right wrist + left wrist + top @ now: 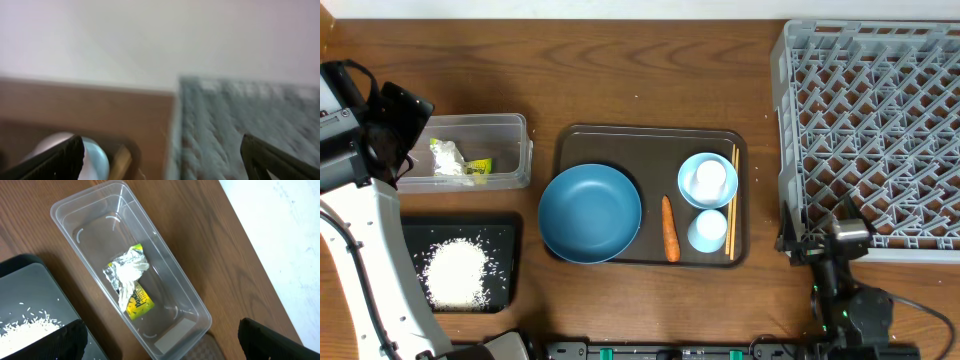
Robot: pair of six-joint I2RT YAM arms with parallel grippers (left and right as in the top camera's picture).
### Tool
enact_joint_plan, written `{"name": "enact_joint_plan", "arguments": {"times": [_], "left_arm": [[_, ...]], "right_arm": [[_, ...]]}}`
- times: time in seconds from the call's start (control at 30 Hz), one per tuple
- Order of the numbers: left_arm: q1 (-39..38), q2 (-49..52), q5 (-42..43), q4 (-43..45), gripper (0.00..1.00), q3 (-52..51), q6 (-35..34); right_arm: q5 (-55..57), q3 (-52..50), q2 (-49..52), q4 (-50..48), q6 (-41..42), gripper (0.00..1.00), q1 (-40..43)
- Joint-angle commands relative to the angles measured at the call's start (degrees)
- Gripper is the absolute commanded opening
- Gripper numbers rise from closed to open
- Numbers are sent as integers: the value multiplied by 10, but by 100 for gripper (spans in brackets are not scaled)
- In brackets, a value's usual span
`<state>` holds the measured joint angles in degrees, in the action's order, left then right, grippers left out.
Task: Sort waste into correct bins and load items into the dishwasher rack
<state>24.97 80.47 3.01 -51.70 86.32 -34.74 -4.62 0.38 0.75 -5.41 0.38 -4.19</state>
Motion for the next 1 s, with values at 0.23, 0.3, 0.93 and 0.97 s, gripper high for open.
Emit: {"name": "enact_joint_plan", "arguments": {"times": [0.23, 0.3, 0.93, 0.97], "left_arm": [[1, 0, -7, -2, 98, -2, -5], [1, 0, -7, -2, 98, -2, -5], [1, 0, -7, -2, 98, -2, -5], [1, 0, -7, -2, 98, -2, -5]], "right_arm": [[-243, -1, -2, -149, 234, 99, 5], [-244, -1, -2, -175, 281, 99, 5], [-271, 181, 180, -29, 257, 99, 5], [-274, 208, 210, -9, 252, 99, 5]]}}
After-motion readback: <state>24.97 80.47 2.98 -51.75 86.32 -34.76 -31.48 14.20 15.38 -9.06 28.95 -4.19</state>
